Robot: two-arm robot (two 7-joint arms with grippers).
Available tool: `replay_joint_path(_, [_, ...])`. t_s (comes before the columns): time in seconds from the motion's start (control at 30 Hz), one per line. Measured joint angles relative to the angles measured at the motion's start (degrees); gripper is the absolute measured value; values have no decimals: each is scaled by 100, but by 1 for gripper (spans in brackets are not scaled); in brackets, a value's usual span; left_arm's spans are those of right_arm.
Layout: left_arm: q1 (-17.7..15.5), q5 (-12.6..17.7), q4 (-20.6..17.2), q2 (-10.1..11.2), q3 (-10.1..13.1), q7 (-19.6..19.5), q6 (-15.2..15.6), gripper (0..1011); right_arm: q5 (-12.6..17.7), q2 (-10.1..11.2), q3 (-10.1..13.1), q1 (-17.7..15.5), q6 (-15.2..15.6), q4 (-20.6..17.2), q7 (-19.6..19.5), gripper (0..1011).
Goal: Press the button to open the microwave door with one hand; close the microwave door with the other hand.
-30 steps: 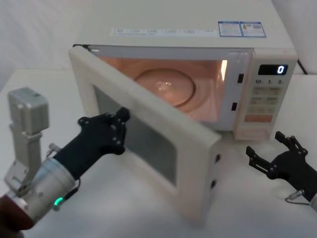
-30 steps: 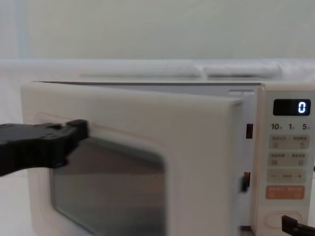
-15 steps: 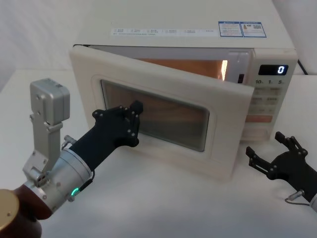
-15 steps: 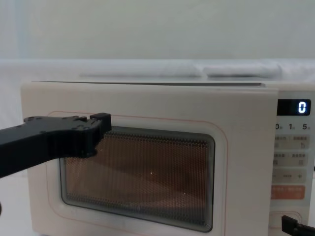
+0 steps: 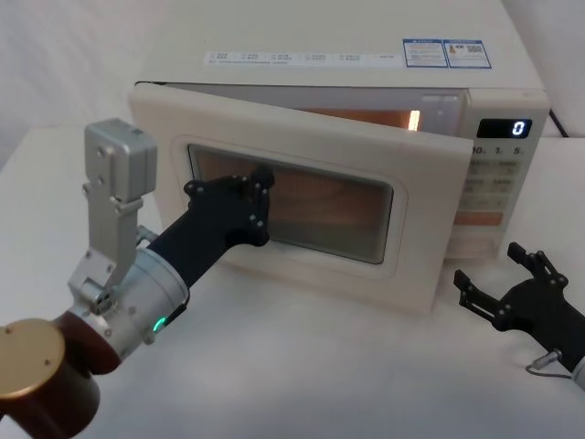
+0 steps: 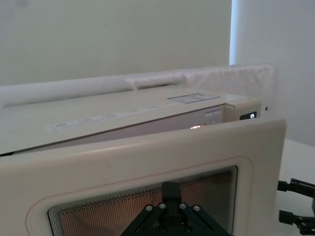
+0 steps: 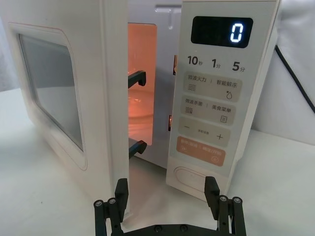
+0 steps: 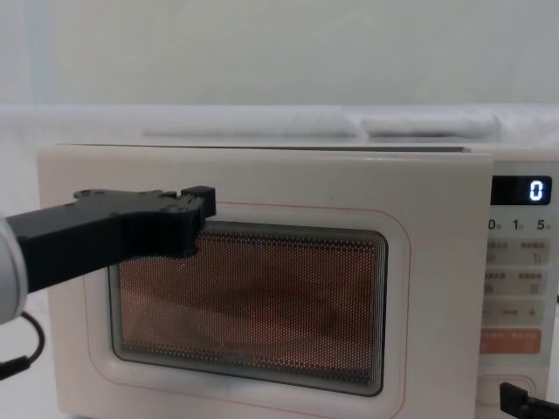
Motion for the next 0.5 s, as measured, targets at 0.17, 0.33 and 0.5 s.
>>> replay_joint_path(0.17, [-163, 88, 82, -109, 46, 52, 61, 0, 0, 0, 0, 0, 0, 0, 0, 1000])
replay_joint_path(0.33, [-288, 158, 158, -193, 77, 81, 104, 0, 0, 0, 0, 0, 0, 0, 0, 1000])
replay_joint_path(0.5, [-427, 237, 279, -276, 108, 106, 147, 0, 0, 0, 0, 0, 0, 0, 0, 1000])
